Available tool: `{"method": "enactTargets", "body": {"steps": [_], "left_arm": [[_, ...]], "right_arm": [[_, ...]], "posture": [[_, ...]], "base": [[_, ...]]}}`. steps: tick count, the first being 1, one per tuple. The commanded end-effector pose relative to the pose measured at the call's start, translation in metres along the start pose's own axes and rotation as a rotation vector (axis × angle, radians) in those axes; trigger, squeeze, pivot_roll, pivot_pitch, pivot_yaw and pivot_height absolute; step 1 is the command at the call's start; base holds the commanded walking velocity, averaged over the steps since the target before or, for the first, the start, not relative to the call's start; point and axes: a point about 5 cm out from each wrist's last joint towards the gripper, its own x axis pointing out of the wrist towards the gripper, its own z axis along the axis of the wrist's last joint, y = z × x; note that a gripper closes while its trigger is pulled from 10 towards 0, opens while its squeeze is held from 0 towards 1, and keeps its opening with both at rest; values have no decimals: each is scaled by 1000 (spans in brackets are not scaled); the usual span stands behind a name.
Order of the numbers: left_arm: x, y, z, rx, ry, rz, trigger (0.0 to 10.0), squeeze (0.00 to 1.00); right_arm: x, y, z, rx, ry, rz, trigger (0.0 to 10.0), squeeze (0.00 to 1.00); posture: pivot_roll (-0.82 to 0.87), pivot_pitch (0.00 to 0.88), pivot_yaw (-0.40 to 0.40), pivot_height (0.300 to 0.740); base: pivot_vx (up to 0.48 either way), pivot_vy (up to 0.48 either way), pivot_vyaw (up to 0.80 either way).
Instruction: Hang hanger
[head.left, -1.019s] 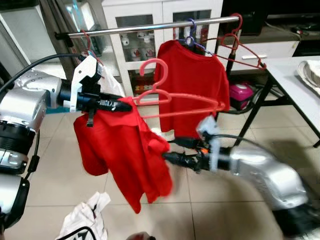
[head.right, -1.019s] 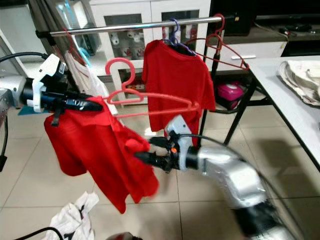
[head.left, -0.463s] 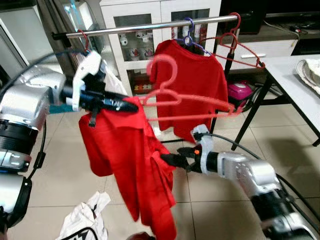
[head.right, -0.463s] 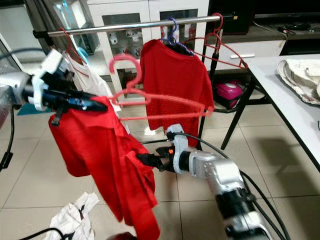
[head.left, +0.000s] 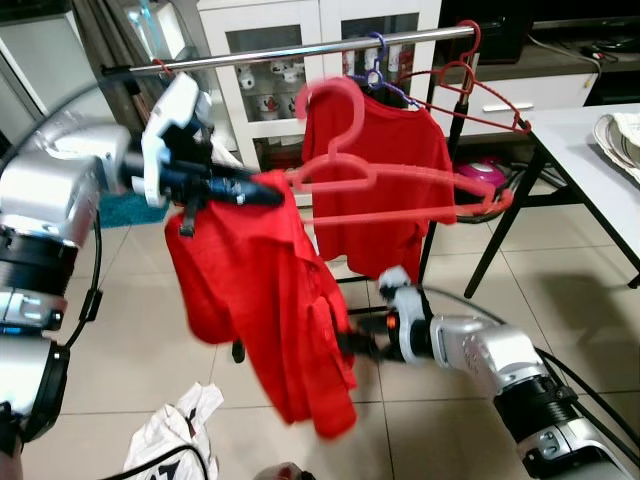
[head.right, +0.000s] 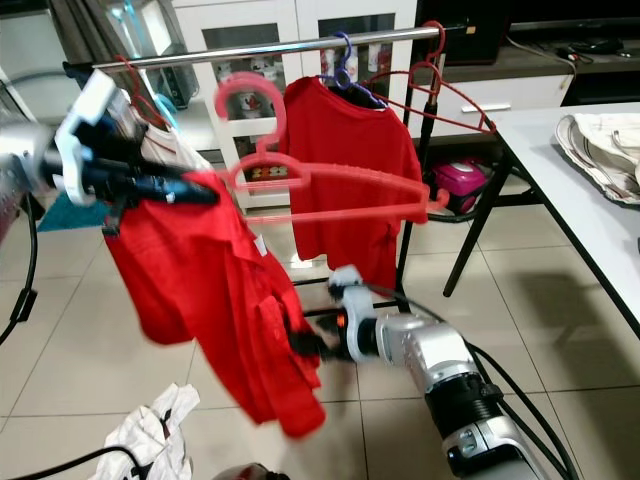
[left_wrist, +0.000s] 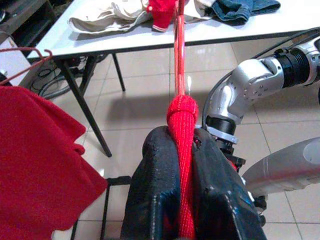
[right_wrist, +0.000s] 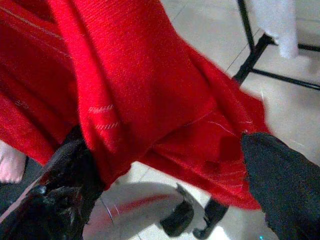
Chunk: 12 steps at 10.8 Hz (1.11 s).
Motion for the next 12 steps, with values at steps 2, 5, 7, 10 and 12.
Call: {"method": "enactTargets", "body": {"steps": [2,5,7,10,12], "left_arm": [[-9,3,13,48,-27,45,0,0],[-12,2,12,48,-28,51,0,0],[-16,1,8,40,-19,67,0,0],[-21,-5,1,19,-16,92,0,0],[-26,-12,-6,-3,-13,112,0,0]], "right_arm": [[0,-7,-6,-11,39,-12,0,0],[-3,-16,-15,39,18,-17,0,0],[-7,-25,-16,67,-26,-56,0,0],[-17,-36,-19,125,-112,-106,0,0],[-31,-48,-16,170,-188,-175,0,0]], "posture": [[-28,0,143,740],[-30,0,139,740],[-31,0,149,740],[-23,0,142,740],[-15,0,133,740]], "base": [[0,0,0],[0,0,0],[0,0,0],[0,0,0],[0,0,0]]}}
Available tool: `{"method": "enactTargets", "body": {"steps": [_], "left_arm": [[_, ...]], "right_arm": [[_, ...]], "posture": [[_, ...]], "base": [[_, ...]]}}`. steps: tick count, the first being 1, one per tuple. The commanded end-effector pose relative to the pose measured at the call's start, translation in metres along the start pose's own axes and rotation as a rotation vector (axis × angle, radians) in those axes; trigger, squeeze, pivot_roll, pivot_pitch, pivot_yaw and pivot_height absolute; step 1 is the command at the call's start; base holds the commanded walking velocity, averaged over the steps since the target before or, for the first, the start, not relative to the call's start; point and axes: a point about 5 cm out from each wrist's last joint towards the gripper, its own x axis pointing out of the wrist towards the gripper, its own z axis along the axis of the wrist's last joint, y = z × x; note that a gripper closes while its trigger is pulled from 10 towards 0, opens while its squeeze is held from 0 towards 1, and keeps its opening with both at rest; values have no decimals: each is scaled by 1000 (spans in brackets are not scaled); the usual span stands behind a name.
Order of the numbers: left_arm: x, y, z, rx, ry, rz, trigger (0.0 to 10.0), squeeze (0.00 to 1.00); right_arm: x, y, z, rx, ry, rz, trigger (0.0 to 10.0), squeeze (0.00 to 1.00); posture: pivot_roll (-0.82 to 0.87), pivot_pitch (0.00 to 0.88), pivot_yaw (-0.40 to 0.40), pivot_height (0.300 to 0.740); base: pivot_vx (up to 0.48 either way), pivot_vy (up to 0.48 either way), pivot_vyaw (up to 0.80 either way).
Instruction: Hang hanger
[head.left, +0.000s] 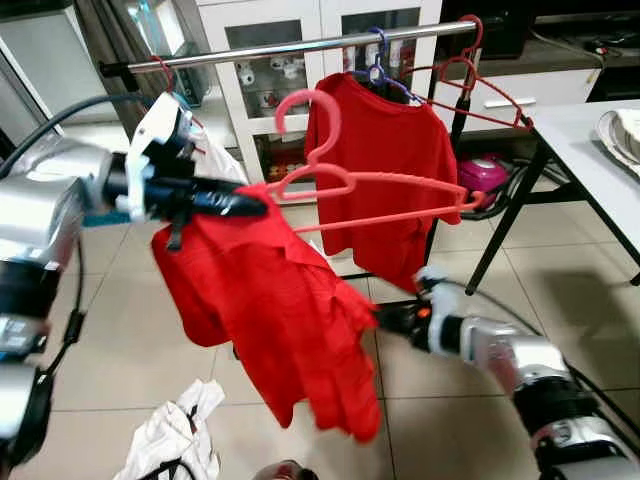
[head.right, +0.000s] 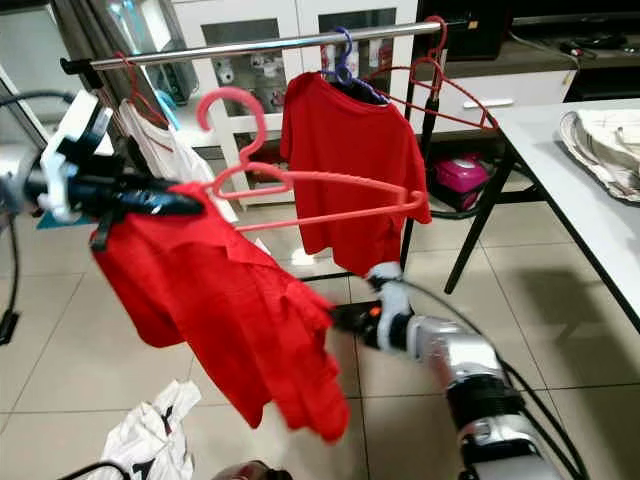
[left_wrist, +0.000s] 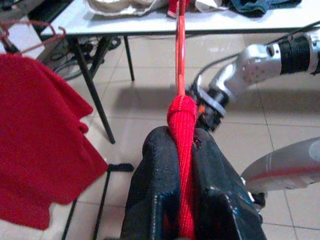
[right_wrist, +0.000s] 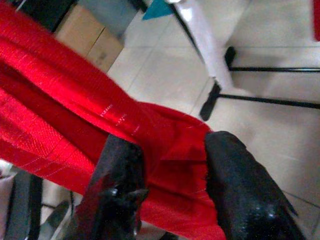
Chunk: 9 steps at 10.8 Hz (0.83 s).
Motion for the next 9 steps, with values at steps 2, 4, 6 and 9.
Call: {"method": "enactTargets", "body": {"steps": [2,4,6,9], "left_arm": [[-17,-5,10,33,-29,56,0,0],[-21,-19,2,-8,-46,93,0,0],[-23,-27,-5,-34,-45,119,0,0],[-41,-50,-31,-78,106,175,0,0]], "right_arm": [[-16,-22,-1,48,-53,-136,0,0],[-42,-44,30,77,-253,-316,0,0],[-56,-55,44,110,-346,-407,0,0],[-92,-82,58,118,-425,-617,0,0]], "posture": [[-16,0,131,740],[-17,0,123,740],[-14,0,116,740],[-15,0,110,740]], "base": [[0,0,0],[0,0,0],[0,0,0],[0,0,0]]}}
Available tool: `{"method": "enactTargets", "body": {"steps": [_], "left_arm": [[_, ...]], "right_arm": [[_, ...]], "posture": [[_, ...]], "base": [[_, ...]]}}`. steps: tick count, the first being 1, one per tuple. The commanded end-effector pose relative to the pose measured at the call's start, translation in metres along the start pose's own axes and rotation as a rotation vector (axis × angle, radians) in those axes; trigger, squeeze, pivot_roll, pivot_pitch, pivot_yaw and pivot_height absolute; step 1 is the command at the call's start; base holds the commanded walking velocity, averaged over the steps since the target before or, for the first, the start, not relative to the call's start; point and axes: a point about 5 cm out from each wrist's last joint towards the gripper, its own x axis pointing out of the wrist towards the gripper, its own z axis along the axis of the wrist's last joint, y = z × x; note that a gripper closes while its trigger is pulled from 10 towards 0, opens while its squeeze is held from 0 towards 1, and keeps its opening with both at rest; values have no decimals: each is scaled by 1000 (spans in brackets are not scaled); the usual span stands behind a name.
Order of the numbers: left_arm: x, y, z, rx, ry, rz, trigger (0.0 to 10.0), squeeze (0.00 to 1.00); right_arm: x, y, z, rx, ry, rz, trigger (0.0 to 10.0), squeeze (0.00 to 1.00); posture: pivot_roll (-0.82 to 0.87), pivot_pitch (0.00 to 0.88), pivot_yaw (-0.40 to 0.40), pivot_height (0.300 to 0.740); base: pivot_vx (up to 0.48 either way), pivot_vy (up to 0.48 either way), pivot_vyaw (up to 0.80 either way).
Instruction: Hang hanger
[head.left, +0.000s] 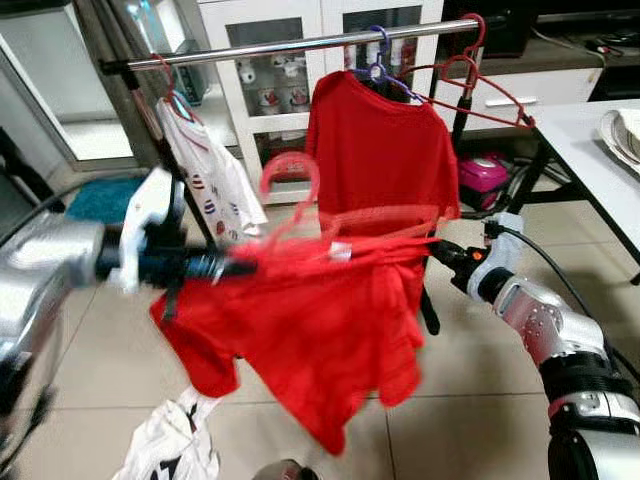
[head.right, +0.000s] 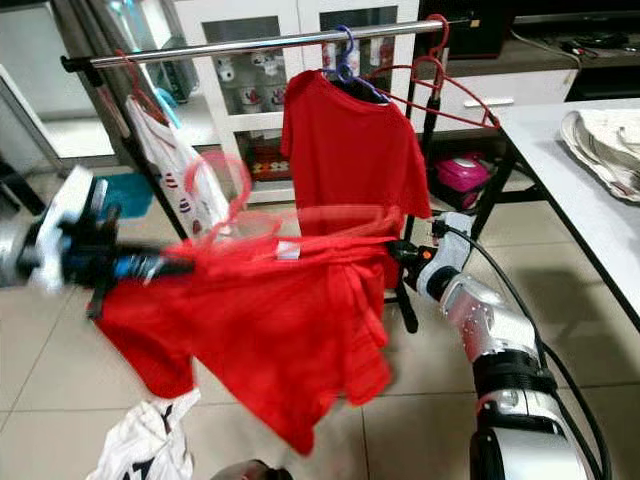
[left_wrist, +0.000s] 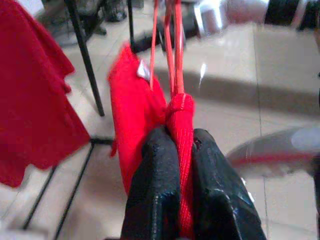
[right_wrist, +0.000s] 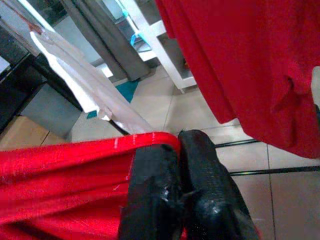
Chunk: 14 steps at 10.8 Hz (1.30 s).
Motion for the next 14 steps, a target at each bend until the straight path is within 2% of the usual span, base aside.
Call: {"method": "enactTargets", "body": {"steps": [1,4,6,7,10,11,12,13,14], "left_arm": [[-42,5,5,55,125,138,0,0],[-50,13,-17,97,349,261,0,0],[-48,15,-25,115,421,267,0,0],[-47,25,-36,121,502,342,0,0],[-28,36,-48,101,545,361,0,0],[-22,41,-50,97,553,361,0,0],[-18,43,-50,95,555,354,0,0],[-5,48,-51,100,563,316,0,0],[3,51,-51,110,564,297,0,0]], "right_arm": [[-49,-70,30,-45,-86,-372,0,0],[-53,-70,61,-123,-149,-378,0,0],[-50,-62,75,-176,-177,-350,0,0],[-42,-45,82,-205,-194,-271,0,0],[-26,-1,88,-310,-195,-112,0,0],[-22,13,88,-393,-182,-74,0,0],[-21,19,88,-426,-175,-57,0,0],[-17,45,83,-546,-150,11,0,0],[-14,61,79,-593,-138,56,0,0]], "posture": [[-14,0,108,740],[-15,0,103,740],[-17,0,105,740],[-16,0,108,740],[-18,0,112,740],[-20,0,113,740],[-20,0,113,740],[-22,0,112,740],[-24,0,114,740]], "base": [[0,0,0],[0,0,0],[0,0,0],[0,0,0],[0,0,0],[0,0,0],[0,0,0],[0,0,0],[0,0,0]]}}
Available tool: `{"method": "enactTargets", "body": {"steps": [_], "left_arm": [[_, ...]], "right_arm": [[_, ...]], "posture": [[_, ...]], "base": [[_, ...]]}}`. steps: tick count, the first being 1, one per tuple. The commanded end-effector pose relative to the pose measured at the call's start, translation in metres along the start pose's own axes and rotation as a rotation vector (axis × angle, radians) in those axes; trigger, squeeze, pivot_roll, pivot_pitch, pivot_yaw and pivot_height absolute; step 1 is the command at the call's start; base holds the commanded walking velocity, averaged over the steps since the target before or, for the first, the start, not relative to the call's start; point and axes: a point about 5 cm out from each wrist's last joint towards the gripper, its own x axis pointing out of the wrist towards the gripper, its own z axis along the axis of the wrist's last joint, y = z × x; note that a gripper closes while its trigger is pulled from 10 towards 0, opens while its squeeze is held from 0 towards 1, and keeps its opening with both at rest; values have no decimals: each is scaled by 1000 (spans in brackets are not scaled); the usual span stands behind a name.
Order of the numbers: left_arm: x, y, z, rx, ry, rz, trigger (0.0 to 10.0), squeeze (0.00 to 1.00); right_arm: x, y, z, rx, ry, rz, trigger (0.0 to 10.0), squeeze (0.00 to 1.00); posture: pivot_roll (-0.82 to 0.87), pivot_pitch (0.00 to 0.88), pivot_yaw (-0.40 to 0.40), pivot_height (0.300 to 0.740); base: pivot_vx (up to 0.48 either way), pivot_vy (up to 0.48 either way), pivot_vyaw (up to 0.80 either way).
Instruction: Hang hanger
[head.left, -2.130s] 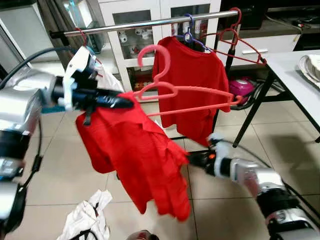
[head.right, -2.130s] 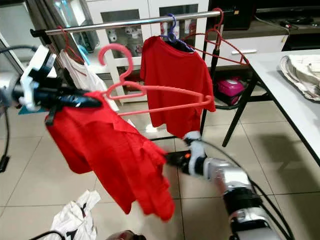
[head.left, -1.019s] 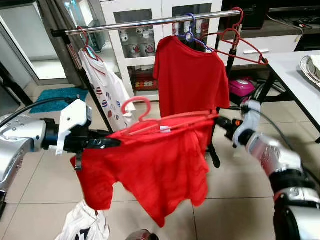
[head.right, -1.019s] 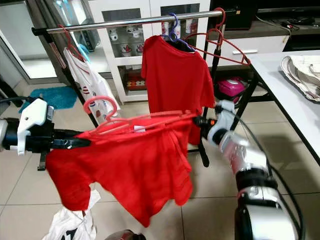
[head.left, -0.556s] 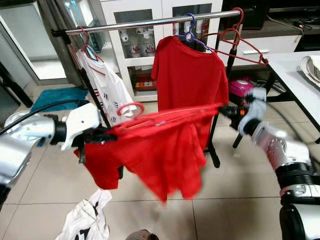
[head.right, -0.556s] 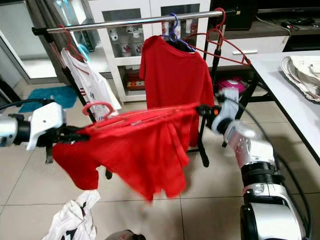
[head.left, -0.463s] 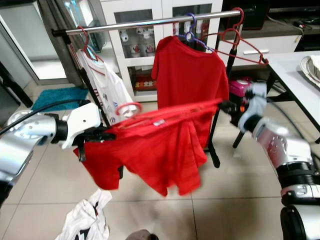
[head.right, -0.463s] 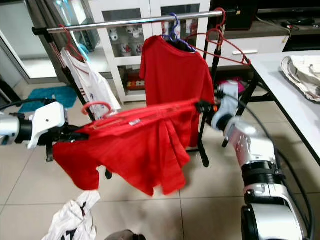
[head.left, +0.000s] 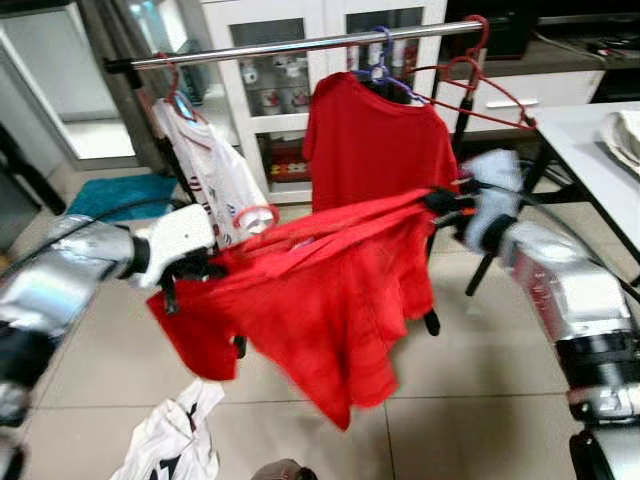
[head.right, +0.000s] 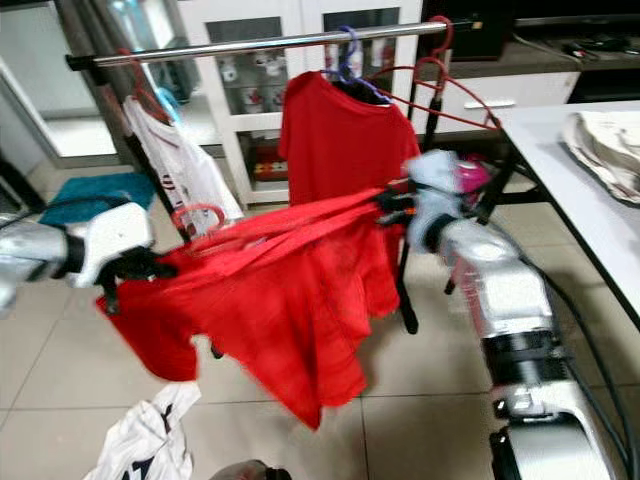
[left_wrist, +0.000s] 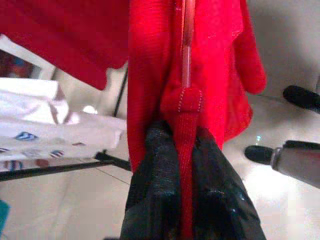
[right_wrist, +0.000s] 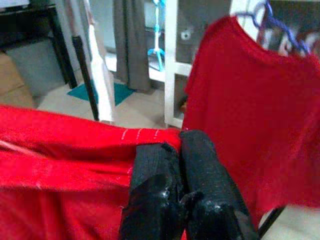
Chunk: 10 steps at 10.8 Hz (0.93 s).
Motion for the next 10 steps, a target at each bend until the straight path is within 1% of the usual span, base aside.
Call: {"method": "enactTargets", "body": {"steps": [1,2,3,4,5,6,7,8,9,10], "left_arm": [[-4,4,-11,-13,71,16,0,0],[3,7,-3,2,51,12,0,0],[9,7,2,14,40,4,0,0],[16,10,9,17,8,9,0,0],[19,12,18,8,-58,33,0,0],[21,13,31,3,-162,30,0,0],[20,11,35,17,-195,5,0,0],[17,7,34,36,-199,-49,0,0],[17,3,34,34,-202,-94,0,0],[17,-1,31,38,-185,-124,0,0]], "right_arm": [[-3,-1,8,-34,-14,-38,0,0],[0,23,8,-52,-15,36,0,0],[1,39,9,-61,-17,77,0,0],[1,51,10,-62,-15,106,0,0],[0,59,8,-54,-5,131,0,0],[-3,72,-1,-32,23,164,0,0],[-4,75,-8,-25,49,160,0,0],[-6,77,-17,-12,93,155,0,0],[-7,75,-19,-12,114,143,0,0],[-6,71,-18,-10,114,116,0,0]], "posture": [[-24,0,114,740],[-24,0,114,740],[-26,0,118,740],[-28,0,121,740],[-30,0,121,740],[-32,0,121,740],[-31,0,122,740],[-32,0,123,740],[-32,0,124,740],[-31,0,124,740]], "base": [[0,0,0],[0,0,0],[0,0,0],[0,0,0],[0,0,0],[0,0,0],[0,0,0],[0,0,0],[0,0,0],[0,0,0]]}}
